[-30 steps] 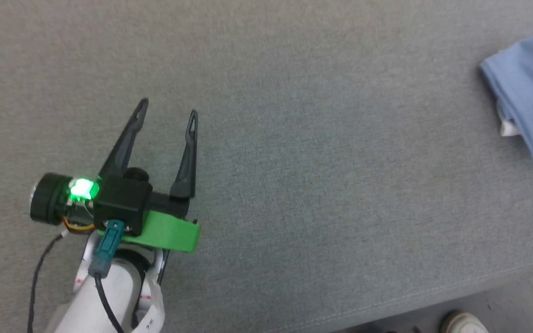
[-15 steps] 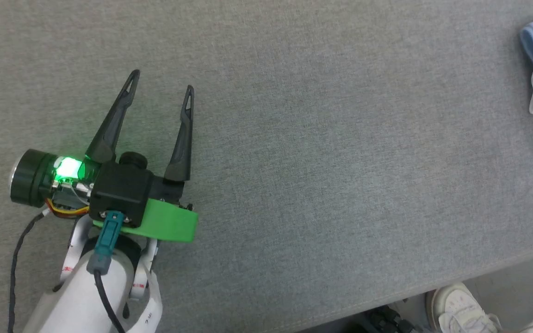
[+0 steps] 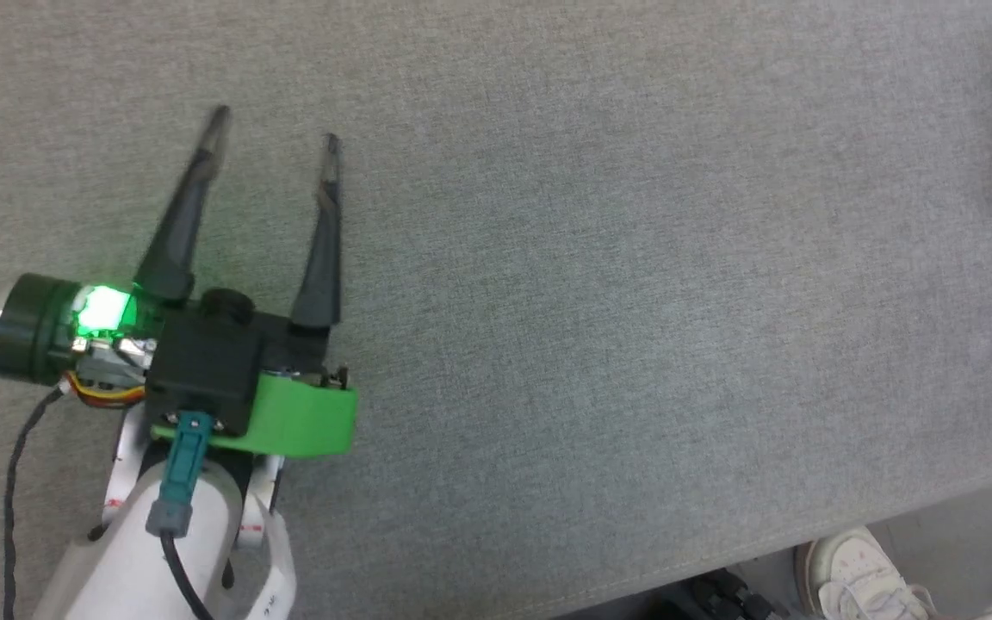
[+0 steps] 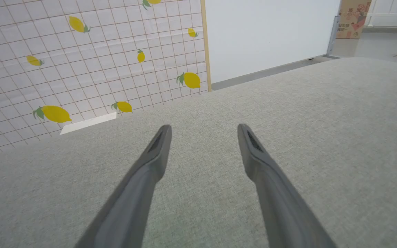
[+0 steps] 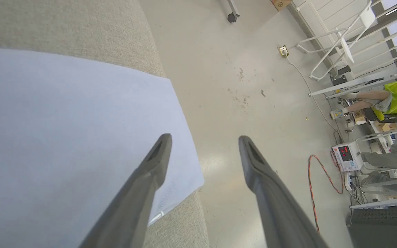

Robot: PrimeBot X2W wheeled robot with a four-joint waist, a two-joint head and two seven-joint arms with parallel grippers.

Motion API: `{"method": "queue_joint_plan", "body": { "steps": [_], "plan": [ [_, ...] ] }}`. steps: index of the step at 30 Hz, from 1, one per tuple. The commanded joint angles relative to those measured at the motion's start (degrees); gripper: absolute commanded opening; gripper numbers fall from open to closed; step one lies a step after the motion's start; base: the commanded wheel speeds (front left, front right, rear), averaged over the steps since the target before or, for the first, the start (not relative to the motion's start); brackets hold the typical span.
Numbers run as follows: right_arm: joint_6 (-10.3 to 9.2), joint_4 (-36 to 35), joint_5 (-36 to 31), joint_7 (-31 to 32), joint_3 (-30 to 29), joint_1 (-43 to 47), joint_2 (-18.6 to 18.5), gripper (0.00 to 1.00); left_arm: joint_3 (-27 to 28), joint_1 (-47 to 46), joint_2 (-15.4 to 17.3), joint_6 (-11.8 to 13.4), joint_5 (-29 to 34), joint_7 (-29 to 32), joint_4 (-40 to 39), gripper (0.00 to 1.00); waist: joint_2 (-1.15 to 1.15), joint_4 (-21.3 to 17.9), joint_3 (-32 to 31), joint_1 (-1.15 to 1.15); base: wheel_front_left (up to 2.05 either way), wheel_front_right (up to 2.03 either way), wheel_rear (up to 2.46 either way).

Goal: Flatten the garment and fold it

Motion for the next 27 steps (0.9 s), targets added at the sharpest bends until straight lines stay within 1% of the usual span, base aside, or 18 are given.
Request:
{"method": "queue_joint_plan", "body": {
  "steps": [1, 5, 10, 14, 17, 21, 24, 27],
  "plan": [
    [-0.11, 0.8, -0.7, -0.8, 0.0, -1.2, 0.0, 1.0, 0.1, -0.1, -0.6, 0.6, 0.2, -0.8, 0.3, 1.0, 0.0, 0.7, -1.0, -0.01, 0.0, 0.0, 0.0],
    [-0.11, 2.5, -1.6, -2.5, 0.0, -1.7, -0.3, 1.0, 0.8, 0.7, -2.1, 2.2, -1.1, -3.1, 1.6, 1.0, 0.0, 1.7, -3.3, -0.01, 0.0, 0.0, 0.0],
    [-0.11, 3.1, -1.8, -5.6, -0.2, -2.0, 0.1, 1.0, 1.2, 2.0, -3.3, 2.9, -3.1, -6.1, 4.3, 1.0, 0.0, 3.2, -7.7, -0.01, 0.0, 0.0, 0.0],
    [-0.11, 2.8, -0.1, -8.6, -0.8, -2.1, 1.7, 1.0, 1.2, 3.6, -4.4, 3.4, -4.8, -8.3, 6.7, 1.0, 0.0, 5.0, -12.5, -0.01, 0.0, 0.0, 0.0],
    [-0.11, 1.6, 1.9, -10.5, -0.1, -1.4, 3.6, 1.0, 1.6, 5.3, -4.9, 4.0, -5.8, -9.5, 8.4, 1.0, 0.0, 6.8, -16.6, -0.01, 0.0, 0.0, 0.0],
    [-0.11, -2.8, 5.3, -12.4, 1.7, 1.1, 6.7, 1.0, 2.4, 7.4, -5.2, 4.4, -7.4, -10.5, 9.5, 1.0, 0.0, 9.2, -21.3, -0.01, 0.0, 0.0, 0.0],
    [-0.11, -8.6, 8.6, -13.2, 2.6, 5.0, 9.3, 1.0, 3.2, 9.2, -5.2, 4.5, -8.7, -11.1, 10.1, 1.0, 0.0, 10.9, -24.7, -0.01, 0.0, 0.0, 0.0],
    [-0.11, -15.9, 11.3, -13.5, 3.5, 10.4, 12.7, 1.0, 3.9, 11.0, -5.3, 4.4, -10.4, -11.6, 11.0, 1.0, 0.0, 12.3, -27.9, -0.01, 0.0, 0.0, 0.0]
  ]
}}
